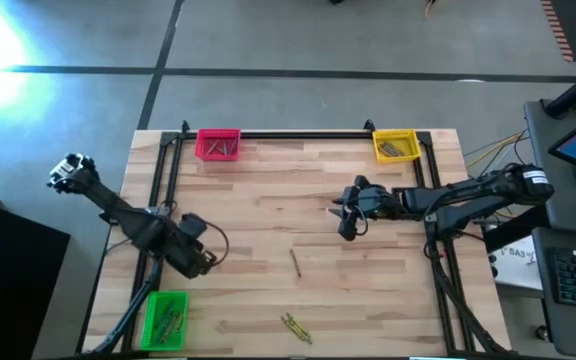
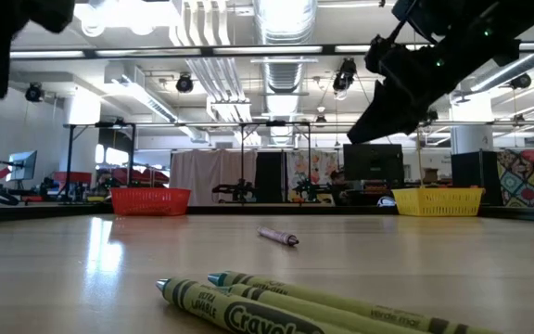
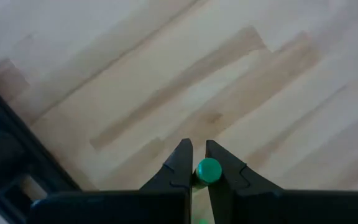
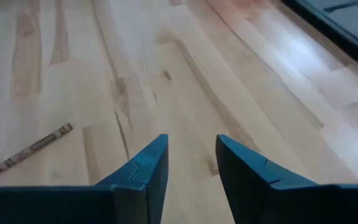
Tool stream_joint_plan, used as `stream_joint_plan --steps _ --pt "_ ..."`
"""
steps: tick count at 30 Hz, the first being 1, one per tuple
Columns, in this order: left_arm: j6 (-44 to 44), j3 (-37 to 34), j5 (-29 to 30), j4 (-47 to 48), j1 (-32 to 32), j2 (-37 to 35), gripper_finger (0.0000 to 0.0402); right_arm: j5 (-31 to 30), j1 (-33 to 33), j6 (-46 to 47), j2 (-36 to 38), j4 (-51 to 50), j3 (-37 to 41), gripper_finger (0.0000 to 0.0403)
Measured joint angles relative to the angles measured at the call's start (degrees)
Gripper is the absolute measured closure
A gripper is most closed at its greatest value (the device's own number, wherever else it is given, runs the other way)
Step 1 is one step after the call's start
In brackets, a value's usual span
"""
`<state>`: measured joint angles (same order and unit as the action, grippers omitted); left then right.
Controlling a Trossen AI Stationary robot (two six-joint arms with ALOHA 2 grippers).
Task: Sort crayons
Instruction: Put the green crayon into the green bin
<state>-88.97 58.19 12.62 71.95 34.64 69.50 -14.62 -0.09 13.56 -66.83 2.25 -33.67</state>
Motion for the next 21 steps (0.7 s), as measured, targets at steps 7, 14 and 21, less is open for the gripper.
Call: stream_joint_plan --steps 7,14,21 --pt "-0.5 10.0 -16.8 0.4 4.0 5.8 0.0400 -0.4 0.1 1.5 -2.0 -0.4 0.1 0.0275" --pt "-3.2 12.2 -31.1 0.1 6.7 12.8 0.0400 -0.4 0.3 3.5 -3.9 -0.2 0.2 0.0271" --pt "-1.2 10.8 -34.1 -3.4 7.6 16.6 0.0400 -0.4 0.2 2.8 -3.3 0.3 0.2 0.0262"
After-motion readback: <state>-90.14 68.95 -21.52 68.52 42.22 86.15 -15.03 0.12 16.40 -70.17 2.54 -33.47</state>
